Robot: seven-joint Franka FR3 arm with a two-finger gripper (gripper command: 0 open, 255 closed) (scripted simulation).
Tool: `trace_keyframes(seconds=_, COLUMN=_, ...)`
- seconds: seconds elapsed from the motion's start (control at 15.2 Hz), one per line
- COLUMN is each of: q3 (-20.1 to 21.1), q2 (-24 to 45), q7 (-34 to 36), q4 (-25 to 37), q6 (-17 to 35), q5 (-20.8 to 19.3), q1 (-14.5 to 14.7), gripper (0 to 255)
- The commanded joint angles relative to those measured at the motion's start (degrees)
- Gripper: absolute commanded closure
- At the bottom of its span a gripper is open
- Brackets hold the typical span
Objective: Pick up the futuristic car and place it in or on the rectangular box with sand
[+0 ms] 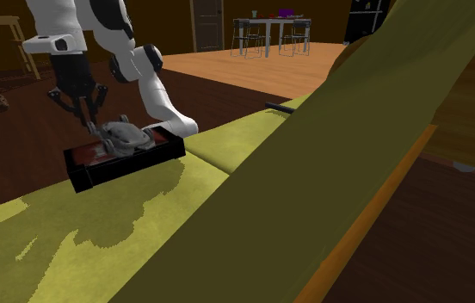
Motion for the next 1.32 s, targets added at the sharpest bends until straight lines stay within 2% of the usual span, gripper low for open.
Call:
trace_keyframes(seconds=0.0, q3=0.05, q2=-0.4, q7=0.14, q4=-0.79, q6=0.4, q5=-0.1, q1=-0.12, gripper=255)
trace_keyframes(seconds=0.4, q3=0.04, q2=-0.4, q7=0.14, q4=-0.79, q6=0.39, q5=-0.1, q1=-0.1, gripper=255)
trace_keyframes(seconds=0.46, q3=0.05, q2=-0.41, q7=0.15, q4=-0.79, q6=0.39, q5=-0.1, q1=-0.1, gripper=0)
trace_keyframes(seconds=0.79, q3=0.05, q2=-0.41, q7=0.15, q4=-0.8, q6=0.39, q5=-0.1, q1=-0.11, gripper=0)
trace_keyframes(seconds=1.06, q3=0.86, q2=3.5, q7=-1.08, q4=9.32, q6=-5.89, q5=1.3, q1=0.98, gripper=0)
trace_keyframes(seconds=1.25, q3=0.86, q2=3.49, q7=-1.08, q4=9.32, q6=-5.89, q5=1.3, q1=0.98, gripper=0)
